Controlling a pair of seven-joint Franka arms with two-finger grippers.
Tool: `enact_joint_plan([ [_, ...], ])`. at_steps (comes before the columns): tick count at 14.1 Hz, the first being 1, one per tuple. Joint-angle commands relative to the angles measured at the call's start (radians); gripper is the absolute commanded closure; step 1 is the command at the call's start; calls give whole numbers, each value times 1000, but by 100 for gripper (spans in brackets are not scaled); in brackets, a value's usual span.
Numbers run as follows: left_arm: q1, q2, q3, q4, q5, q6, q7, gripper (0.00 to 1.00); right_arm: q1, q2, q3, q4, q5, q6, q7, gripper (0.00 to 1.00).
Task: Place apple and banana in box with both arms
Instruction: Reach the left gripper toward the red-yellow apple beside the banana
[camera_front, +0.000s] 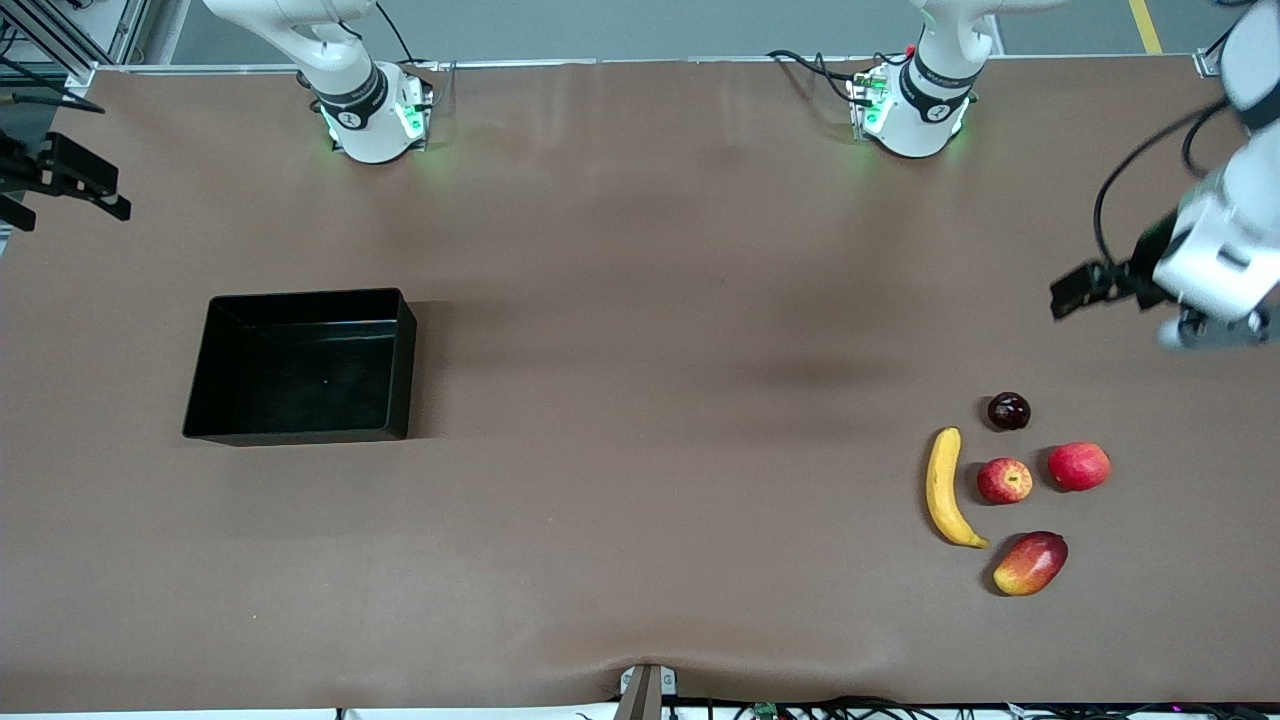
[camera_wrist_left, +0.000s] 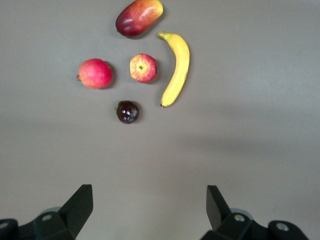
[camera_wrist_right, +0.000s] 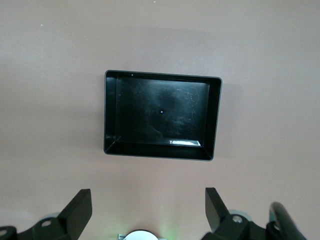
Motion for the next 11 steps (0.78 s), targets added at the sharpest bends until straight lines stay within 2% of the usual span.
enact_joint_plan([
  [1, 31, 107, -3, 13, 14, 111, 5, 0, -7, 55, 3, 61, -24, -2, 7, 0],
  [4, 29, 237, -3, 15, 116, 249, -4, 0, -22, 139, 0, 61, -25, -4, 4, 0],
  [8, 49, 369, -5, 15, 118, 383, -38, 0, -87, 190, 2, 50, -25, 4, -29, 0],
  [11, 73, 452, -5, 12, 120, 513, -65, 0, -156, 266, 3, 5, -10, 48, -29, 0],
])
